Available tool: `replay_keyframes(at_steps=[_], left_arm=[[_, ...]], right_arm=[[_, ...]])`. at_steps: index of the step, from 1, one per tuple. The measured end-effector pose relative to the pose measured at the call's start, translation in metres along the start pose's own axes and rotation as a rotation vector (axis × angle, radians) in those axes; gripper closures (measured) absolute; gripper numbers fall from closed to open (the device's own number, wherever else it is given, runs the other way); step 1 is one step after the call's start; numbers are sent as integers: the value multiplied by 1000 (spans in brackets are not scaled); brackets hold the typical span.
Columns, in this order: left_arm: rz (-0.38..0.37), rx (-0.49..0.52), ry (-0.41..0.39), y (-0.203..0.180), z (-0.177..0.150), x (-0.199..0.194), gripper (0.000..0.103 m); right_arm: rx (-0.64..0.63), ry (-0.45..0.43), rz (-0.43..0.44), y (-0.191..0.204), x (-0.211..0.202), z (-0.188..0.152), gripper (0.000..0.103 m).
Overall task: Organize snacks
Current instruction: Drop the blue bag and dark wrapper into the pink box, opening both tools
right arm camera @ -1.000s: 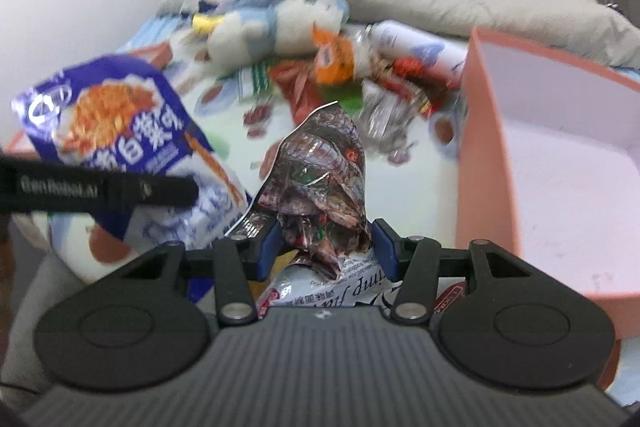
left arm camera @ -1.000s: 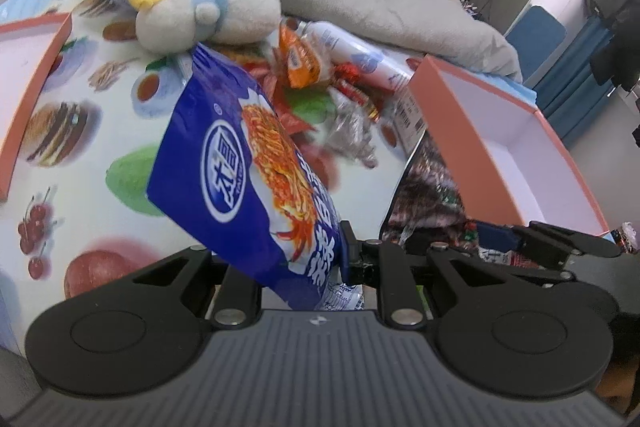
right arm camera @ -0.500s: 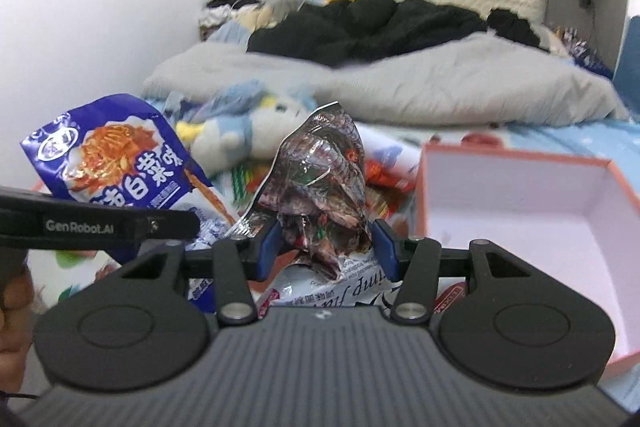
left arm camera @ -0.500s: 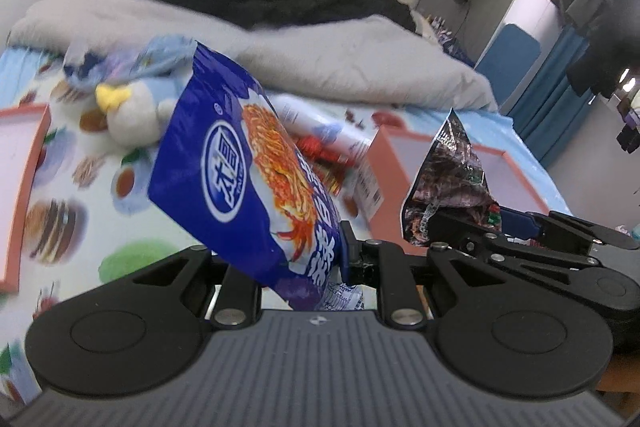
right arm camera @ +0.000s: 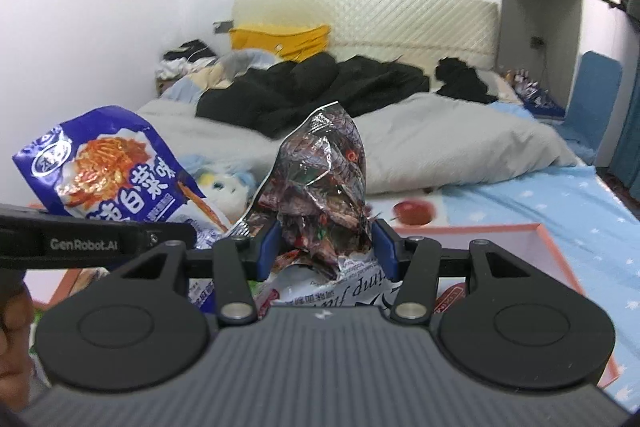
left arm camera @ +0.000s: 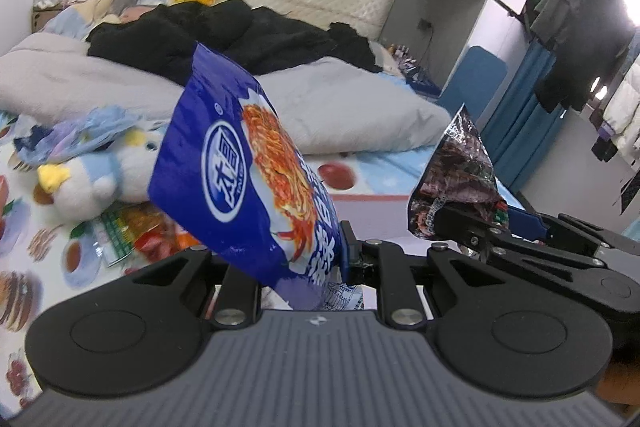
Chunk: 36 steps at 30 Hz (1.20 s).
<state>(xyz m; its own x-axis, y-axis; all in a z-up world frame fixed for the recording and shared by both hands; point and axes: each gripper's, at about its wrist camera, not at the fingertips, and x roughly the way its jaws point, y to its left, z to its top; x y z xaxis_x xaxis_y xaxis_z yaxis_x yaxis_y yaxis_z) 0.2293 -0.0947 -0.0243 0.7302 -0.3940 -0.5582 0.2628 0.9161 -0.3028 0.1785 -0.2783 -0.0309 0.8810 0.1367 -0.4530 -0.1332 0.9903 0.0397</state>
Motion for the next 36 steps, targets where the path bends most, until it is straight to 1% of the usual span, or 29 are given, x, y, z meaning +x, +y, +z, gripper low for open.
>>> replay_keyframes(at_steps=[4, 7, 11, 13, 16, 19, 22, 27, 30, 31, 32, 33, 34, 35, 36], left_arm=[[-37, 2, 12, -21, 9, 15, 81], [-71, 29, 47, -39, 11, 36, 81], [-87, 53, 101, -64, 6, 69, 81], [-87, 79, 125, -76, 2, 86, 81], [-88, 102, 167, -90, -3, 110, 81], [-82, 124, 209, -100, -12, 129, 81], [-72, 141, 236, -109, -18, 149, 81], [-69, 149, 271, -113, -29, 179, 81], [-72, 128, 290, -111, -37, 191, 80], [-66, 125, 292, -112, -38, 193, 78], [-58, 127, 295, -110, -42, 193, 68], [-45, 130, 299, -111, -42, 194, 51], [-34, 132, 293, -110, -44, 193, 43], [-25, 134, 282, -110, -45, 193, 34], [-26, 137, 273, -111, -45, 193, 33]], right_arm=[[18, -17, -35, -21, 1, -1, 49], [36, -19, -65, -41, 2, -9, 49], [72, -6, -99, -71, 10, -24, 49], [96, 9, -117, -87, 17, -35, 49], [94, 37, -174, -107, 30, -52, 49], [111, 82, -183, -124, 42, -71, 49], [109, 123, -214, -138, 54, -86, 49], [151, 176, -220, -149, 63, -106, 48], [164, 192, -209, -150, 63, -113, 47], [164, 196, -211, -150, 62, -115, 44], [163, 199, -214, -149, 61, -117, 43], [161, 200, -220, -148, 60, -117, 44], [162, 199, -224, -148, 59, -118, 44], [166, 200, -223, -147, 58, -117, 42], [171, 198, -222, -146, 55, -118, 32]])
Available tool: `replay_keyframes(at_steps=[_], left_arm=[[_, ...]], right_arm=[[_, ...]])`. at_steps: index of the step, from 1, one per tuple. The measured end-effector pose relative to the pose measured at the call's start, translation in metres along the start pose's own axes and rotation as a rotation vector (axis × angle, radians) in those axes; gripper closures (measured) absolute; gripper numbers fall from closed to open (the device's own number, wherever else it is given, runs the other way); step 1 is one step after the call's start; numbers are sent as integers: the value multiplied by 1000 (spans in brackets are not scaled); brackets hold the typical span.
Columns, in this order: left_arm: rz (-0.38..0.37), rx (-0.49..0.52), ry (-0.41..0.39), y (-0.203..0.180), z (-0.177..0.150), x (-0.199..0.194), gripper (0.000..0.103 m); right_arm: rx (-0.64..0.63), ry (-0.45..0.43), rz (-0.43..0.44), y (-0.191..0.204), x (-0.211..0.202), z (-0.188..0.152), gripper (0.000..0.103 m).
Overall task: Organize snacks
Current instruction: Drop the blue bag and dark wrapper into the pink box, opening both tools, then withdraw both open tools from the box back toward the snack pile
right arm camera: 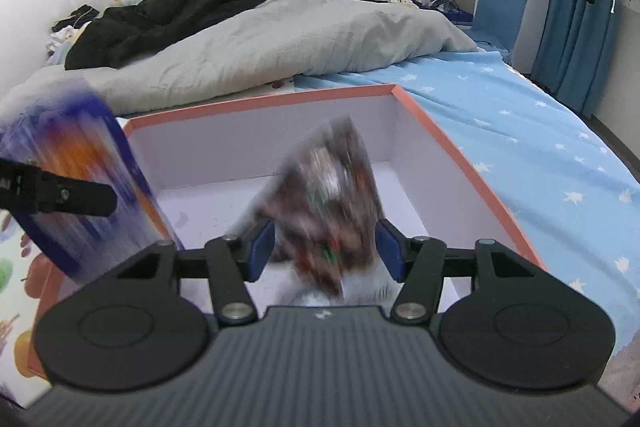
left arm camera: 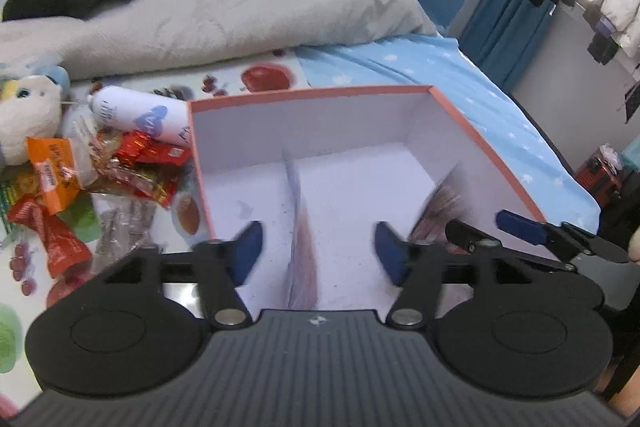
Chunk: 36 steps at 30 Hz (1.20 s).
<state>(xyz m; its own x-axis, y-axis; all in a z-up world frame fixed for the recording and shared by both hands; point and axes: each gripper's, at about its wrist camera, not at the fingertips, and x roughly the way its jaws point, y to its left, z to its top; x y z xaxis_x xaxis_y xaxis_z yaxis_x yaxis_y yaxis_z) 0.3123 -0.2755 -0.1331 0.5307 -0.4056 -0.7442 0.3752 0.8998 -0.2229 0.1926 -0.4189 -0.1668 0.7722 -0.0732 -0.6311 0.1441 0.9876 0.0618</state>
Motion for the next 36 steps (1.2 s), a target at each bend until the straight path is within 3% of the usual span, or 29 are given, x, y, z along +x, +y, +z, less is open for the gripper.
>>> replay_keyframes(at_steps=[1, 6, 13, 25, 36], left_arm=[[-5, 10, 1, 0, -2, -1, 33], [-5, 4, -10, 16, -22, -36, 33], [-8, 48, -76, 20, -22, -83, 33], [17, 70, -238, 44, -24, -161, 33], [65, 9, -323, 87, -54, -211, 33]], right_arm=[[3, -7, 1, 0, -2, 1, 28], [3, -42, 15, 1, -14, 6, 28], [7, -82, 27, 14, -37, 18, 28], [22, -220, 83, 45, -91, 46, 28], [29, -258, 161, 87, -124, 26, 28]])
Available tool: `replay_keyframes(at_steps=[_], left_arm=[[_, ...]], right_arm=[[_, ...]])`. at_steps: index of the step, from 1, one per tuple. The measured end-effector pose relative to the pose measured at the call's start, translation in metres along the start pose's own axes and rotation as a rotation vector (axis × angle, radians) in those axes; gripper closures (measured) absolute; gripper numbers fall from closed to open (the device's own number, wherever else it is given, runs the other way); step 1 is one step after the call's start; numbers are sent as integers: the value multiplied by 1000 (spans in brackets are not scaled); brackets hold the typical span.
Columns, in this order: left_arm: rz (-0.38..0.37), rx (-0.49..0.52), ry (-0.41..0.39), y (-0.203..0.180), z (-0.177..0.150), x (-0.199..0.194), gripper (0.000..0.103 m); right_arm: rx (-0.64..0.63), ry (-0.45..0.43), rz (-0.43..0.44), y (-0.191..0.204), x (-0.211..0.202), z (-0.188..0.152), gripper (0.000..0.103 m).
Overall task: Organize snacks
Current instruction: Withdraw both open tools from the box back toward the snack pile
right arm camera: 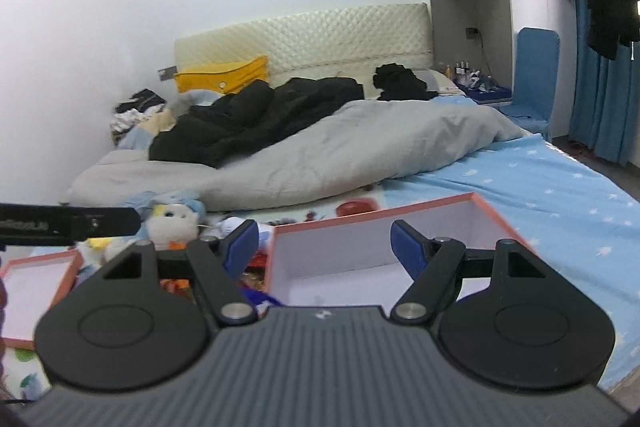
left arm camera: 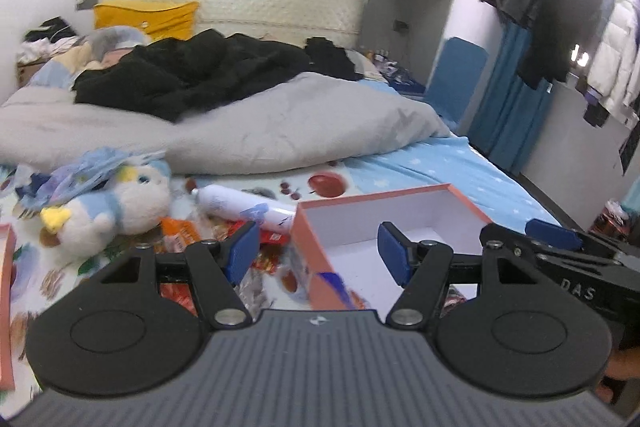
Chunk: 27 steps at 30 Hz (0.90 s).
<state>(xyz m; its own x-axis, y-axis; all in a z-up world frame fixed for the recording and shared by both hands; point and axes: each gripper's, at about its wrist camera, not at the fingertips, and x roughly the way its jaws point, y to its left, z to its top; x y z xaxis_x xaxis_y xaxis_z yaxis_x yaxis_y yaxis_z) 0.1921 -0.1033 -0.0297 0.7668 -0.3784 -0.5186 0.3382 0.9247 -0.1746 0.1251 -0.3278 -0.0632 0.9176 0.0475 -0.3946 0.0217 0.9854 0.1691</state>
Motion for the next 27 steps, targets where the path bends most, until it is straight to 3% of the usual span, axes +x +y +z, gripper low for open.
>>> replay_keyframes(at_steps=[6, 11, 21, 27], left_arm=[[63, 16, -2, 15, -22, -14, 33], [112, 19, -18, 29, -35, -27, 33], [171, -39, -17, 54, -70, -52, 33], [200, -97, 22, 65, -93, -57, 33]], right_arm=[[-4, 13, 2, 24, -12, -20, 28], [-2, 41, 57, 47, -23, -43, 28], [-17, 37, 106, 69, -25, -56, 28], [-48, 82, 139, 81, -18, -70, 28]])
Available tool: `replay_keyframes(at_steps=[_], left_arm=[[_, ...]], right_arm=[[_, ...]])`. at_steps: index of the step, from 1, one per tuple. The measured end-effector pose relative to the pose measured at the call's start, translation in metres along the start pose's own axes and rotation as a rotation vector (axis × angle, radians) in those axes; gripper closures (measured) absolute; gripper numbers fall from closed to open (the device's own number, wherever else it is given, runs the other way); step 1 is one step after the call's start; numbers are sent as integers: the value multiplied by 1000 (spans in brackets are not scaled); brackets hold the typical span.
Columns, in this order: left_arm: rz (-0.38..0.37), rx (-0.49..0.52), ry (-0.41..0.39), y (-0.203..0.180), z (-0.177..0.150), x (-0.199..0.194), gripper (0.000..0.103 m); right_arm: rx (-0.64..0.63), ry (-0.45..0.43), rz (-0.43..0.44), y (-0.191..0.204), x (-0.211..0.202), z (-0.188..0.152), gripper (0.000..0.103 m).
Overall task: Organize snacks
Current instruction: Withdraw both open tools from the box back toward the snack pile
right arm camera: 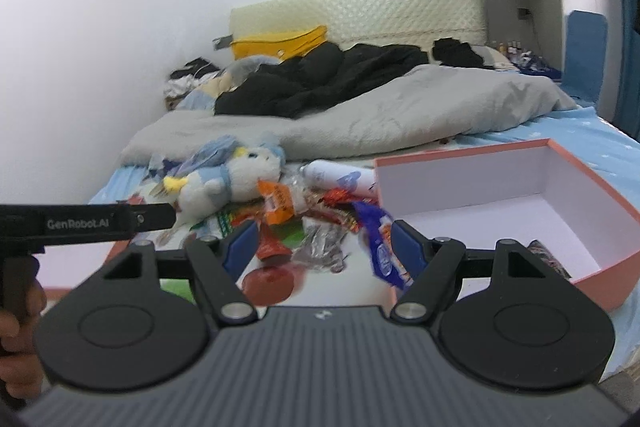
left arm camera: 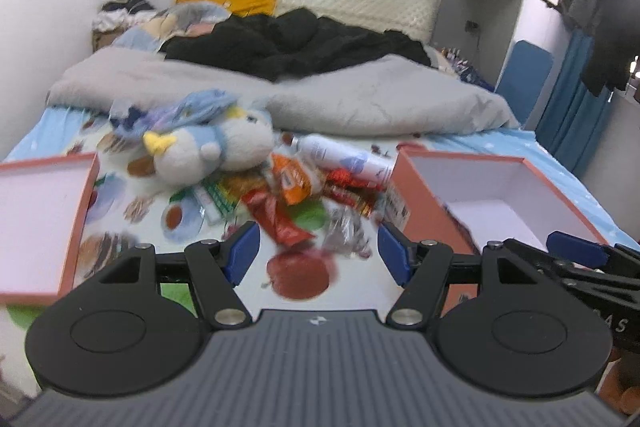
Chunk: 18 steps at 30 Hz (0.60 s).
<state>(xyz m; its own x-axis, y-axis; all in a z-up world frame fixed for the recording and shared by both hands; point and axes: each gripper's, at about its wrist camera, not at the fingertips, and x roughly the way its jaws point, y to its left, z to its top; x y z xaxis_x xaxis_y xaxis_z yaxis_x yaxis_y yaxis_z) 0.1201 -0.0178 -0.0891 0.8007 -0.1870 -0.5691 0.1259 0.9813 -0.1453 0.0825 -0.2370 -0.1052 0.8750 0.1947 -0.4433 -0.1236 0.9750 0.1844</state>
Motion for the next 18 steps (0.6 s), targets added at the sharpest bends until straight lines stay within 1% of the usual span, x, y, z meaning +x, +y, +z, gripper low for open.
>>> replay_keyframes(at_steps=[3, 6, 11, 18], left_arm=[[2, -14, 22, 2, -10, 0, 33], [16, -27, 46, 5, -21, 0, 33], [30, -67, 73, 13, -34, 5, 33], [29, -127, 102, 31, -37, 21, 33]], right_arm=[[14, 43, 33, 4, 4, -9, 28], [-8, 67, 54, 11, 6, -17, 28], [-43, 92, 55, 21, 10, -24, 28], [-83, 120, 62, 31, 25, -30, 28]])
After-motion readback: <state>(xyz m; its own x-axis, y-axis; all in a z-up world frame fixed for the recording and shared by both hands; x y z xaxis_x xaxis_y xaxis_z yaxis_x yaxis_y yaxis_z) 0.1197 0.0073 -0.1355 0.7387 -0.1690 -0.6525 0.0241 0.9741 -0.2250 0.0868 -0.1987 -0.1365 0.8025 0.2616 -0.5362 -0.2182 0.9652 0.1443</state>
